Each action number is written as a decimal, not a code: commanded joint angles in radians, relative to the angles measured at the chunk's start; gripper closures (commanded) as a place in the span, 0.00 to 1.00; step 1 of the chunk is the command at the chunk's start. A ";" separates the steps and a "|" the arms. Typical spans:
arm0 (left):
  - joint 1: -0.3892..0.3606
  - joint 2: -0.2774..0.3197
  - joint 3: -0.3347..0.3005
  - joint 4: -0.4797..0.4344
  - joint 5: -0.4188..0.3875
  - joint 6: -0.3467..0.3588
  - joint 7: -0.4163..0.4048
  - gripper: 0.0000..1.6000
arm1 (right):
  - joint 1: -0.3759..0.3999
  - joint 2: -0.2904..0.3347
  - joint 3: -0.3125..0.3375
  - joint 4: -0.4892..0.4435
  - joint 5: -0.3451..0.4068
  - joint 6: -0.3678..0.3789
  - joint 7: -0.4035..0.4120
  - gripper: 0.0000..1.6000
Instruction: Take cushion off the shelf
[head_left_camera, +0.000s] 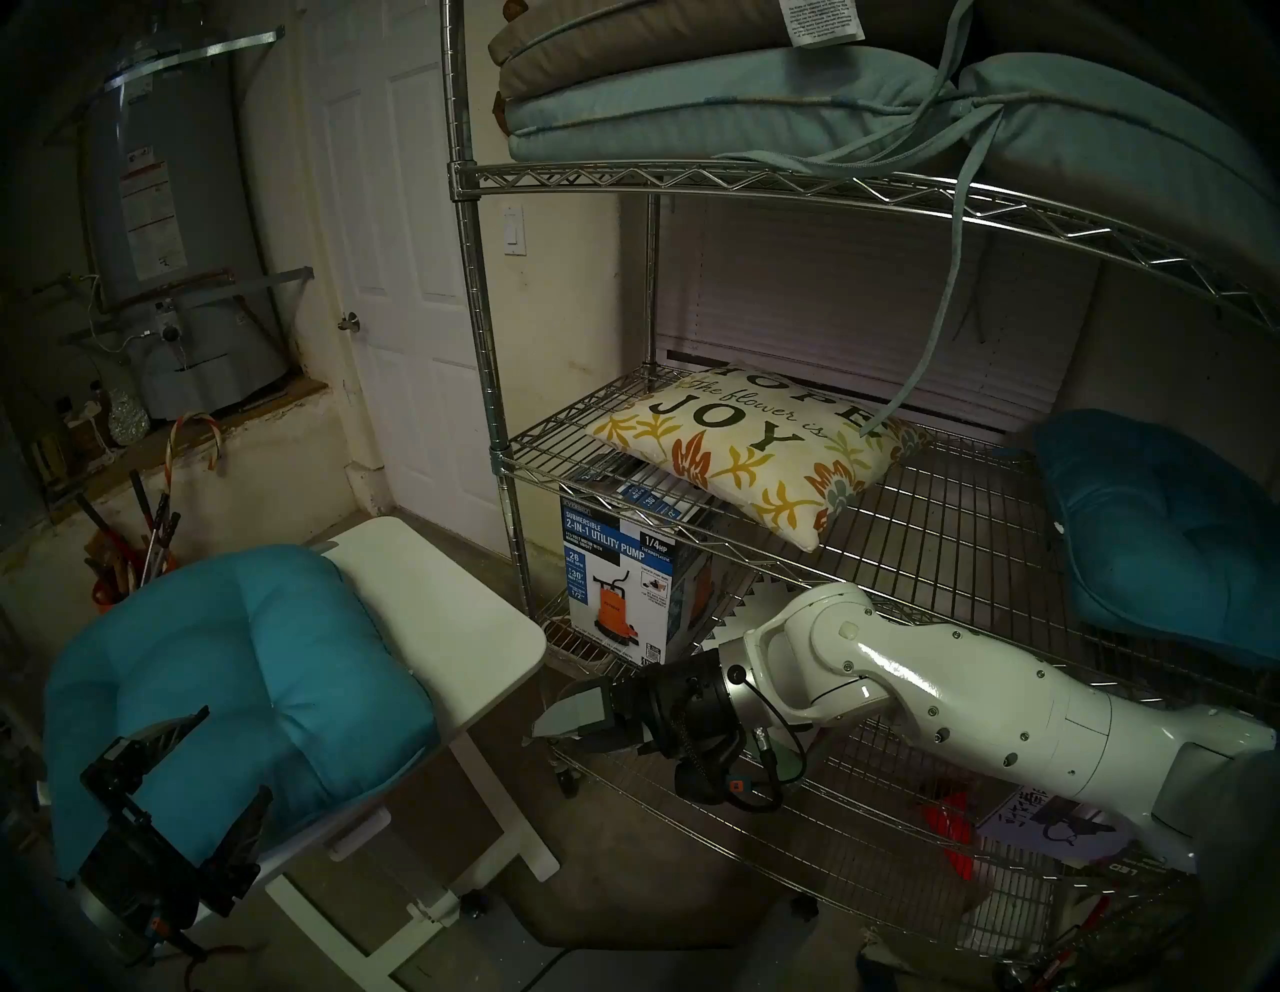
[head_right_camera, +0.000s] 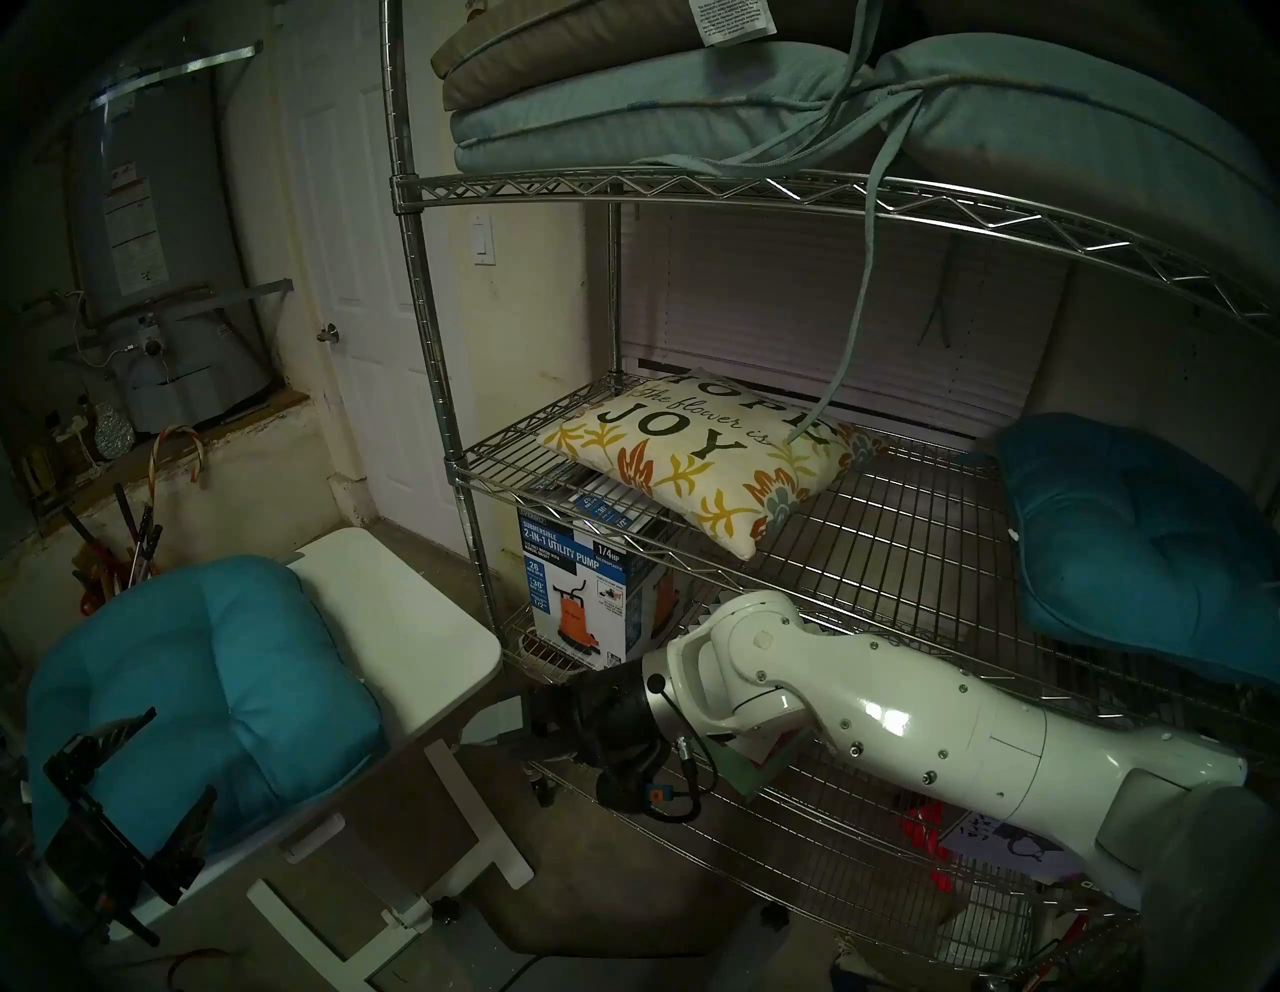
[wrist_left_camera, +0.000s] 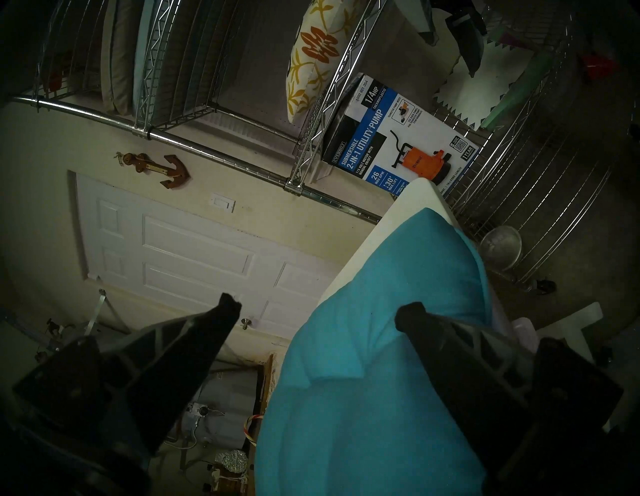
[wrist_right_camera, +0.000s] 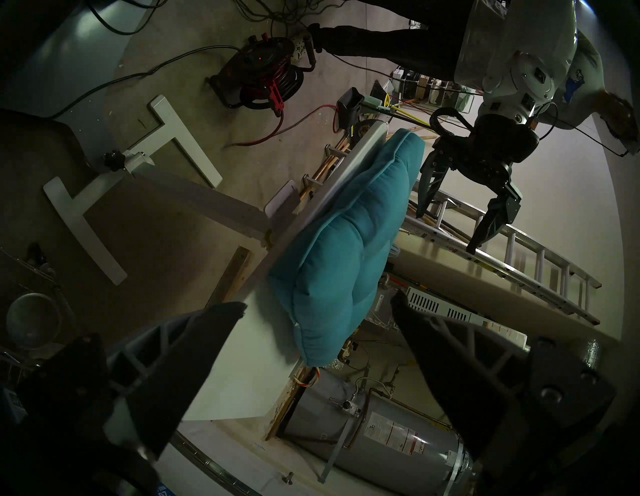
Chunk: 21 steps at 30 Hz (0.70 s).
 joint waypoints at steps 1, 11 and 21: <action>-0.022 0.032 -0.064 -0.033 0.064 -0.061 0.023 0.00 | 0.002 0.000 0.001 -0.007 0.001 -0.001 -0.001 0.00; -0.089 0.084 -0.212 -0.096 0.118 -0.056 0.058 0.00 | 0.002 -0.001 0.001 -0.007 0.001 -0.001 -0.002 0.00; -0.175 0.083 -0.201 -0.123 0.234 -0.065 0.076 0.00 | 0.002 0.000 0.001 -0.007 0.001 -0.001 -0.001 0.00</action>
